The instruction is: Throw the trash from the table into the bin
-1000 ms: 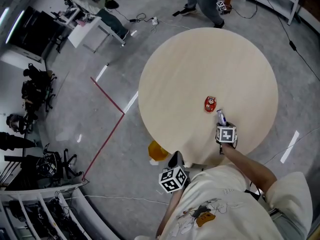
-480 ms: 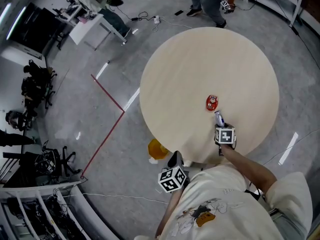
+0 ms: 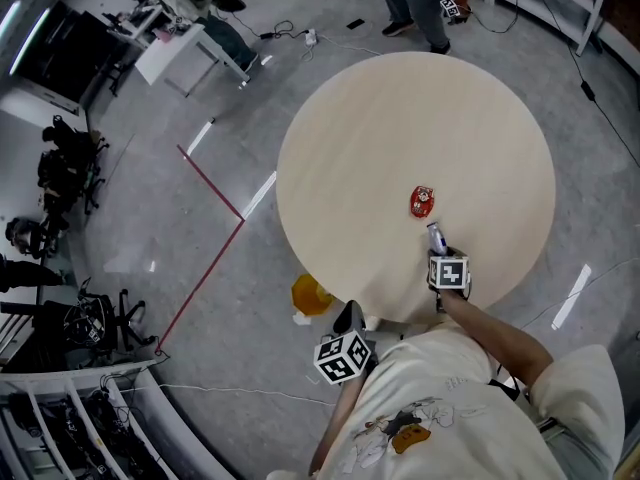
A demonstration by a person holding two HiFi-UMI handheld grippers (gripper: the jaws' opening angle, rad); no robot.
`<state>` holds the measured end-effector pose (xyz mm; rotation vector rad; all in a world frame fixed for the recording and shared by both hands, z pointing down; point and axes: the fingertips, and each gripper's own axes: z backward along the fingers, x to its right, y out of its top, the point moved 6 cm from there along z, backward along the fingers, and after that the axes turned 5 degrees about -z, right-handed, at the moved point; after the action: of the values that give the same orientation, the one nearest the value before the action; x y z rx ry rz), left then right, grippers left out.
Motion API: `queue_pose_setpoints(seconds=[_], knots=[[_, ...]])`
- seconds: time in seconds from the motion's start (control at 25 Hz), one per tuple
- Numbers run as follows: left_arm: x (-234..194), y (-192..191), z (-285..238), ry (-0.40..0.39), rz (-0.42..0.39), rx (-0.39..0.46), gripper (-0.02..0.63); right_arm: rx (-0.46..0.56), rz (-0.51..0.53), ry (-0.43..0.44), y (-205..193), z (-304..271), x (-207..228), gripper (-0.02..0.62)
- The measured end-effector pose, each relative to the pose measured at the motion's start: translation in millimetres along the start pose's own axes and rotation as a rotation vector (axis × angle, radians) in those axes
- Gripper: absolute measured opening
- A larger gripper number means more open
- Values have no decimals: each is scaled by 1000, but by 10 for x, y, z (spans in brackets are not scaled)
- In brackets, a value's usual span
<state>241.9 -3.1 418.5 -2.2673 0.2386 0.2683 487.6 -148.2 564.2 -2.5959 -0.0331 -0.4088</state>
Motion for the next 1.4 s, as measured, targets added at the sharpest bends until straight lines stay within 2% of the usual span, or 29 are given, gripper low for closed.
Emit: queue_pose_setpoints(seconds=[0.56, 1.4], knots=[[-128, -38, 135, 9, 25, 5, 3, -3, 84, 55, -115, 52, -294, 215], [-673, -51, 526, 81, 115, 32, 3, -56, 243, 175, -352, 46, -1185, 215]])
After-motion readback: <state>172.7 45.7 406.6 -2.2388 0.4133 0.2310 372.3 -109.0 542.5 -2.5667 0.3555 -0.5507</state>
